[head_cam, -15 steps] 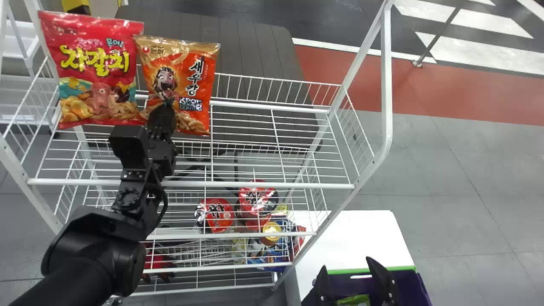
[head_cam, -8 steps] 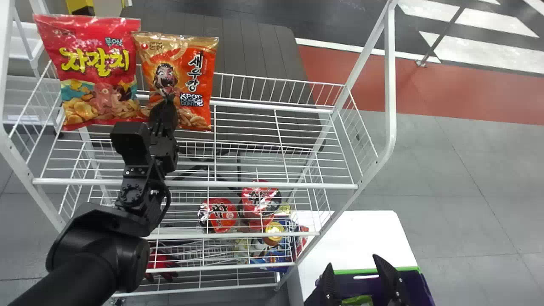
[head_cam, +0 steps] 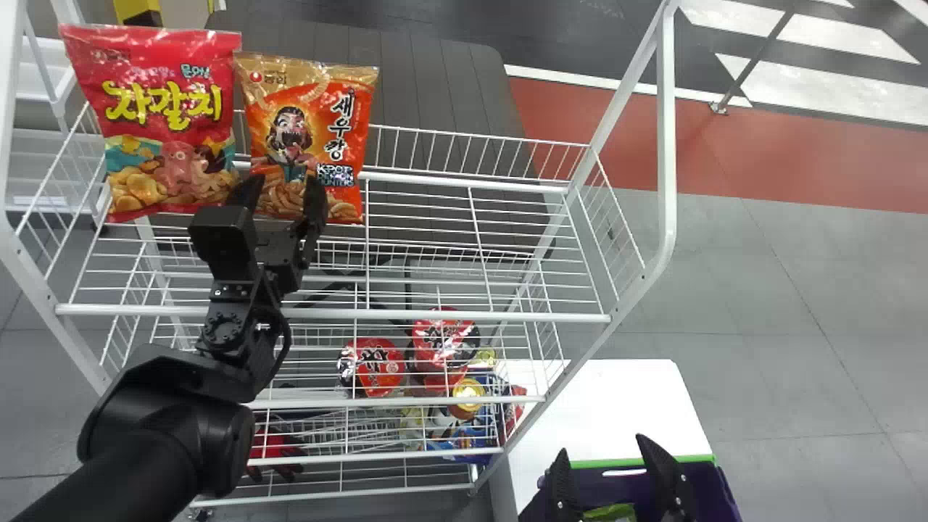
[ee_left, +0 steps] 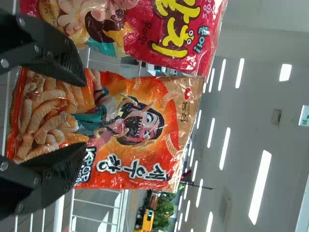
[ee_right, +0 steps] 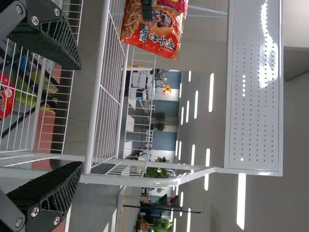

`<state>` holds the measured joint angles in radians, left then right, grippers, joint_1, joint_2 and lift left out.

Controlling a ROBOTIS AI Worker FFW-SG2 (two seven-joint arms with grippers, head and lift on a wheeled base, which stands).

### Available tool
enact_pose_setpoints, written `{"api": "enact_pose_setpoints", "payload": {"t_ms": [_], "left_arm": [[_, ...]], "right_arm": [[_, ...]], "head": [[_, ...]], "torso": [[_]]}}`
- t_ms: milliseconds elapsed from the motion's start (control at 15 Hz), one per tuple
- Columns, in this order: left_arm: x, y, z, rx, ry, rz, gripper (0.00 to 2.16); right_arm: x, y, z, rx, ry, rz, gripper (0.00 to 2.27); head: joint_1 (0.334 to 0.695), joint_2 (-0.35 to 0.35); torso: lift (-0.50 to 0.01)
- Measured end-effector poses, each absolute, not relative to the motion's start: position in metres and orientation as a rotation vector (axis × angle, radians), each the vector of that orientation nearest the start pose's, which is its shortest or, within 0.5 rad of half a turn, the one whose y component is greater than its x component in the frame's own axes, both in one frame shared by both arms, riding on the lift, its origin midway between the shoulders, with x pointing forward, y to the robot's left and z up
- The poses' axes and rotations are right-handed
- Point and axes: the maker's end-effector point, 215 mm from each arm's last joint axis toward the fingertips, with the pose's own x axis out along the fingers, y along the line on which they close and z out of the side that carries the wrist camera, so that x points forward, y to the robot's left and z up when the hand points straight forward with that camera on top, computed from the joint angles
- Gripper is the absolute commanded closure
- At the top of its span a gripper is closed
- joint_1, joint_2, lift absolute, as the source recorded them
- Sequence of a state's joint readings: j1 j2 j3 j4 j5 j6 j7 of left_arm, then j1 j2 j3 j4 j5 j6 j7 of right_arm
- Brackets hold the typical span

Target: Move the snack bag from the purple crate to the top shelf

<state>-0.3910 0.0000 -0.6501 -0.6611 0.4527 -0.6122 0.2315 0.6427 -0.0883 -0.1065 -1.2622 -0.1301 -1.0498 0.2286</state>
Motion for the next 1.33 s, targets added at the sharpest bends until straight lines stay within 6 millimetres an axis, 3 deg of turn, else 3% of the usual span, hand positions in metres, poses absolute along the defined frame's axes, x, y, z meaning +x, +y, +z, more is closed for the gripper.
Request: {"api": "enact_pose_setpoints", "payload": {"t_ms": [400, 600, 733, 867, 1067, 1133, 1200, 1333], "left_arm": [[0.617, 0.064, -0.426, -0.144, -0.003, -0.142, 0.13], [0.615, 0.051, -0.411, -0.153, -0.033, -0.153, 0.13], [0.594, 0.013, -0.409, -0.161, -0.004, -0.214, 0.13], [0.565, -0.031, -0.400, -0.156, 0.038, -0.289, 0.13], [0.533, -0.061, -0.349, -0.194, 0.037, -0.316, 0.13], [0.524, -0.061, -0.329, -0.212, 0.022, -0.320, 0.13], [0.516, -0.047, -0.315, -0.210, 0.013, -0.313, 0.13], [0.503, 0.002, -0.309, -0.161, 0.027, -0.271, 0.13]], "right_arm": [[0.270, -0.288, -0.463, -0.084, -0.096, 0.088, 0.12], [0.272, -0.292, -0.466, -0.088, -0.089, 0.085, 0.12], [0.274, -0.293, -0.466, -0.089, -0.089, 0.082, 0.12], [0.277, -0.293, -0.461, -0.090, -0.099, 0.083, 0.12], [0.285, -0.289, -0.454, -0.086, -0.100, 0.089, 0.12], [0.288, -0.287, -0.451, -0.083, -0.097, 0.094, 0.12], [0.293, -0.284, -0.445, -0.079, -0.091, 0.100, 0.12], [0.304, -0.276, -0.423, -0.069, -0.089, 0.114, 0.12]], "head": [[0.695, -0.276], [0.695, -0.290], [0.695, -0.350], [0.695, -0.350], [0.695, -0.350], [0.695, -0.350], [0.695, -0.350], [0.695, -0.350]], "torso": [[0.001], [0.001], [0.001], [0.001], [0.001], [0.001], [0.001], [0.001]]}}
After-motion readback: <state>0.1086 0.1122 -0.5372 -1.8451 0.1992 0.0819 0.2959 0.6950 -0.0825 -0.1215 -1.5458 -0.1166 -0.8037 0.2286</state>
